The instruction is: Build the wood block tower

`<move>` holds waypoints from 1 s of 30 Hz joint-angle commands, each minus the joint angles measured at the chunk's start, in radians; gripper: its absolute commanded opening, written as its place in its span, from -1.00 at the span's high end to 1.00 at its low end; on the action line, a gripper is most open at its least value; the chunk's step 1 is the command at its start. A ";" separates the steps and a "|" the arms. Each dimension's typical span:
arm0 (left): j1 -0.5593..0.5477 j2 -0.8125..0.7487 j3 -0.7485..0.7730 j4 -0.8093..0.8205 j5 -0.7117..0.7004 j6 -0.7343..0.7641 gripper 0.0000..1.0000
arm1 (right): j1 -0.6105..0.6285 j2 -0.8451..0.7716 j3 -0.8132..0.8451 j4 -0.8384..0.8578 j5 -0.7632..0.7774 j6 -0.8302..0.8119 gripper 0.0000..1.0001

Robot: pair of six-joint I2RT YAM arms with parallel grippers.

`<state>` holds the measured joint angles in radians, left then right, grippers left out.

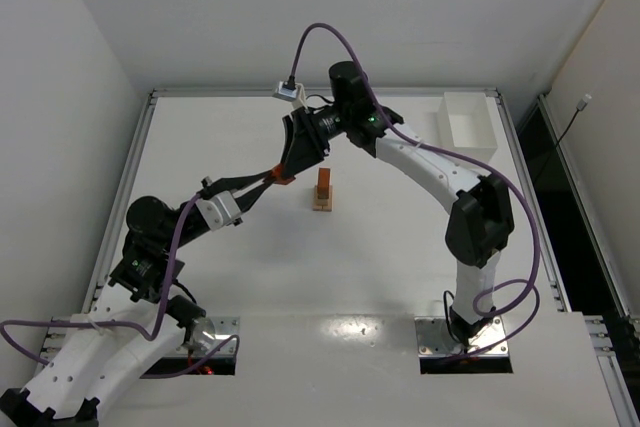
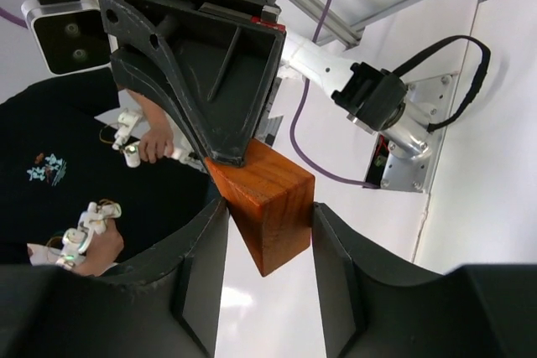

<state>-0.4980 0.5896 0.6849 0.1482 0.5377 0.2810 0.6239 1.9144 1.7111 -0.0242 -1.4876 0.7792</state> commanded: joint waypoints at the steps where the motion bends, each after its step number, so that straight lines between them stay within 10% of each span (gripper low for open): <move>1: -0.011 0.004 -0.004 0.025 0.021 0.029 1.00 | 0.013 -0.043 0.024 0.050 -0.103 0.002 0.61; 7: -0.011 -0.005 -0.013 0.002 0.001 0.029 0.57 | 0.013 -0.070 -0.007 0.060 -0.103 0.002 1.00; 13: -0.011 -0.014 -0.024 -0.007 -0.018 0.029 -0.51 | 0.013 -0.089 -0.028 0.069 -0.103 0.002 1.00; 20: -0.011 -0.014 -0.024 -0.033 -0.047 -0.008 -0.98 | -0.033 -0.121 -0.114 0.150 -0.103 0.051 1.00; 27: -0.011 0.019 0.057 -0.148 -0.240 -0.123 -0.98 | -0.177 -0.218 -0.318 0.178 -0.005 0.042 1.00; 30: -0.011 0.039 0.076 -0.187 -0.306 -0.192 -0.98 | -0.245 -0.248 -0.317 -0.081 0.154 -0.183 1.00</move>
<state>-0.4992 0.6128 0.7063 -0.0071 0.3344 0.1783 0.4301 1.7386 1.3876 0.0238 -1.4414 0.7765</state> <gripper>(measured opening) 0.992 0.348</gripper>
